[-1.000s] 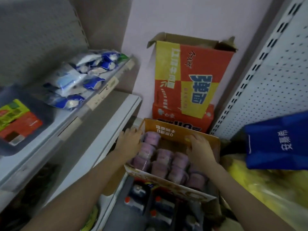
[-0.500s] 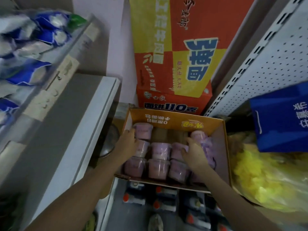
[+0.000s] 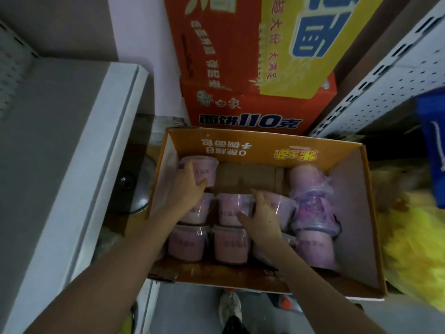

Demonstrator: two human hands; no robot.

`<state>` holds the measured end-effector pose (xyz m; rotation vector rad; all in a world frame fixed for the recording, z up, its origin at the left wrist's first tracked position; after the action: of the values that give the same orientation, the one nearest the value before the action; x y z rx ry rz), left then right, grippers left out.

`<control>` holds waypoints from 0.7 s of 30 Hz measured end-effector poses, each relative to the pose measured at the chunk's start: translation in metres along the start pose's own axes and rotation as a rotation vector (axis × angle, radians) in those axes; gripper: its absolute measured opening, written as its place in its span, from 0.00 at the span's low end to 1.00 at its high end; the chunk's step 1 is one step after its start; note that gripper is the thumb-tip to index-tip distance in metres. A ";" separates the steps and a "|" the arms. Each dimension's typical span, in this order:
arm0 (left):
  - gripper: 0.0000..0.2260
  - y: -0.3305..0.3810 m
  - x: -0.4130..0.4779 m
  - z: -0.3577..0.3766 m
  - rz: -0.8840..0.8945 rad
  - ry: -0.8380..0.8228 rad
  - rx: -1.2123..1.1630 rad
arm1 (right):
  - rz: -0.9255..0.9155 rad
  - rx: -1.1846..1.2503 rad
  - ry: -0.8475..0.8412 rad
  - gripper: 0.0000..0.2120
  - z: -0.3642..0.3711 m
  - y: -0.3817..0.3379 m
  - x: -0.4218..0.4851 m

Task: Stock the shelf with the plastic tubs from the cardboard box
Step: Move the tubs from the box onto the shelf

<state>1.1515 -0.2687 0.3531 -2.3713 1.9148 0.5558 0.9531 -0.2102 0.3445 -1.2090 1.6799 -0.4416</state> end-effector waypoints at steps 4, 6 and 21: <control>0.33 -0.010 0.027 0.032 -0.111 -0.094 -0.086 | 0.000 -0.029 -0.025 0.36 0.016 0.011 0.017; 0.38 -0.012 0.035 0.043 -0.142 -0.119 -0.128 | -0.002 -0.078 -0.031 0.37 0.023 0.014 0.023; 0.43 -0.019 0.042 0.048 -0.177 0.015 -0.309 | 0.009 0.097 0.135 0.36 0.033 0.016 0.036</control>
<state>1.1651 -0.2916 0.2923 -2.6999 1.7057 0.8767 0.9722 -0.2265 0.2994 -1.1217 1.7564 -0.6040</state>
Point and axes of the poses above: each hand's wrist, its own x-axis towards the middle knuckle, its own z-axis out of the palm, y = z × x, the point moved 6 cm from there along x, towards the middle knuckle, and after that the axes turned 15 degrees about x, right-handed, at the moved point
